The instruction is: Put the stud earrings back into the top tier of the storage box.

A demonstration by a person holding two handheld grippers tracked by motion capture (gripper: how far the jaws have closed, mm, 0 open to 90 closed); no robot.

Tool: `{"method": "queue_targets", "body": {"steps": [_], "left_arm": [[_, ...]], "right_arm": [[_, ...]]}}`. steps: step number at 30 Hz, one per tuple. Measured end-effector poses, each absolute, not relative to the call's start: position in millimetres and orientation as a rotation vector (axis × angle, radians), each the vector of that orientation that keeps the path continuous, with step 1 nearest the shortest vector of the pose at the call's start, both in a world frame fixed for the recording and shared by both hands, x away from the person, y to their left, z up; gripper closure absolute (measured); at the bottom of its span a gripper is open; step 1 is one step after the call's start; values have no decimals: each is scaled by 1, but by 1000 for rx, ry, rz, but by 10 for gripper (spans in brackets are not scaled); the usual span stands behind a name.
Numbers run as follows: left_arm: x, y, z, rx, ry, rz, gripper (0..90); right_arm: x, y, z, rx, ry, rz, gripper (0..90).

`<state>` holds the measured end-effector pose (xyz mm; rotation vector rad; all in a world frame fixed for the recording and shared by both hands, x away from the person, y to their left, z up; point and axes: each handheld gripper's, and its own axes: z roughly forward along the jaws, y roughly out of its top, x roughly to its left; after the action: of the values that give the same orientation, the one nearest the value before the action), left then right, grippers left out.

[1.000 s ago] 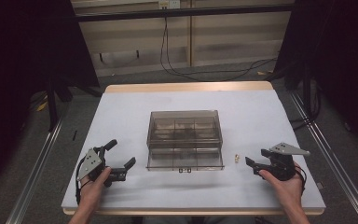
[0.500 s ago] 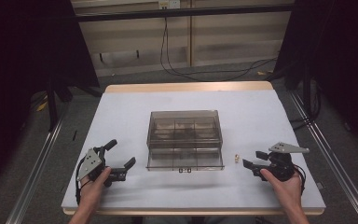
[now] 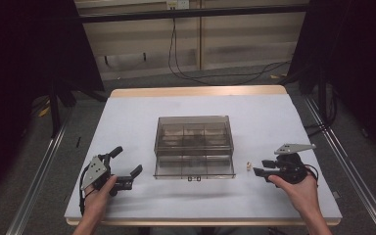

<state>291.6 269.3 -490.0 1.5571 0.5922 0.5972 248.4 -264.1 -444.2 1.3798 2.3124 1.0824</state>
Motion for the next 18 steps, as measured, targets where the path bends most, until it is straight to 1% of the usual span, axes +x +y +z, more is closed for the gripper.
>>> {"method": "queue_targets", "body": {"steps": [4,7,12,16,18], "left_arm": [[292,269,-490,1557,592,594,7],[291,269,-490,1556,596,596,7],[292,269,-490,1550,596,592,7],[291,268,-490,1550,597,589,7],[292,269,-490,1556,593,591,7]], "right_arm": [[250,-264,-441,1352,2355,1034,593],[253,-263,-438,1351,2401,1017,617],[264,-259,-431,1377,2474,975,688],[274,-260,-426,1389,2524,926,760],[278,-258,-426,1396,2568,877,778]]}}
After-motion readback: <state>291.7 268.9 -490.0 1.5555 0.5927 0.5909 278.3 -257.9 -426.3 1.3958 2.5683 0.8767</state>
